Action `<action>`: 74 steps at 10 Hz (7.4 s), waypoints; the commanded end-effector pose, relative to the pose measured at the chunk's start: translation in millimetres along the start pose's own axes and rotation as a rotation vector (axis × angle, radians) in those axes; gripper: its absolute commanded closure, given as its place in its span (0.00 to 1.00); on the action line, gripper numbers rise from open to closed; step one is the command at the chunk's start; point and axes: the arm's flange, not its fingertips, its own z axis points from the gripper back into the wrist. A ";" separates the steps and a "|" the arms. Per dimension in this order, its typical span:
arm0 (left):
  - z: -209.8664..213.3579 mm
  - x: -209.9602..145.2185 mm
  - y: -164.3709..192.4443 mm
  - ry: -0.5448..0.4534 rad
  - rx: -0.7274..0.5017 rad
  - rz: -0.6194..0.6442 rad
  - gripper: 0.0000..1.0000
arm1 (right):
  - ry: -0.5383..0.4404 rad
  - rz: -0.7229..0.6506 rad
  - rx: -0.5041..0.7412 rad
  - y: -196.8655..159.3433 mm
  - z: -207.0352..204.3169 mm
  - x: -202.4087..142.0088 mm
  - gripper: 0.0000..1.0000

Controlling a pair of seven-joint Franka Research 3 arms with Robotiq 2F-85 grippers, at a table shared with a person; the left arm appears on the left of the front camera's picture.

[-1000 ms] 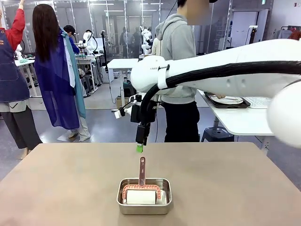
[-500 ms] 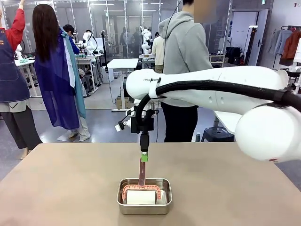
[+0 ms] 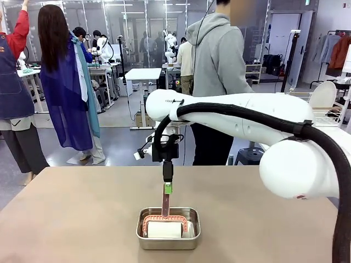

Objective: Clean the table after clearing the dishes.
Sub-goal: When the right (or left) Handle tray is removed, use the right hand (or left hand) to clean the right (or left) side of the table with the Lint Roller.

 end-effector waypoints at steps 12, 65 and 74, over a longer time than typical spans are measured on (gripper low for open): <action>-0.8 -0.4 -5.4 -0.007 0.021 0.013 0.00 | 0.033 0.053 0.096 -0.5 -3.5 29.2 1.00; -0.8 -0.4 -5.4 -0.007 0.021 0.013 0.00 | -0.638 -1.607 -0.544 92.1 0.1 -483.8 0.77; -0.8 -0.4 -5.4 -0.007 0.021 0.013 0.00 | -0.681 -1.499 -0.553 164.2 50.1 -471.4 0.77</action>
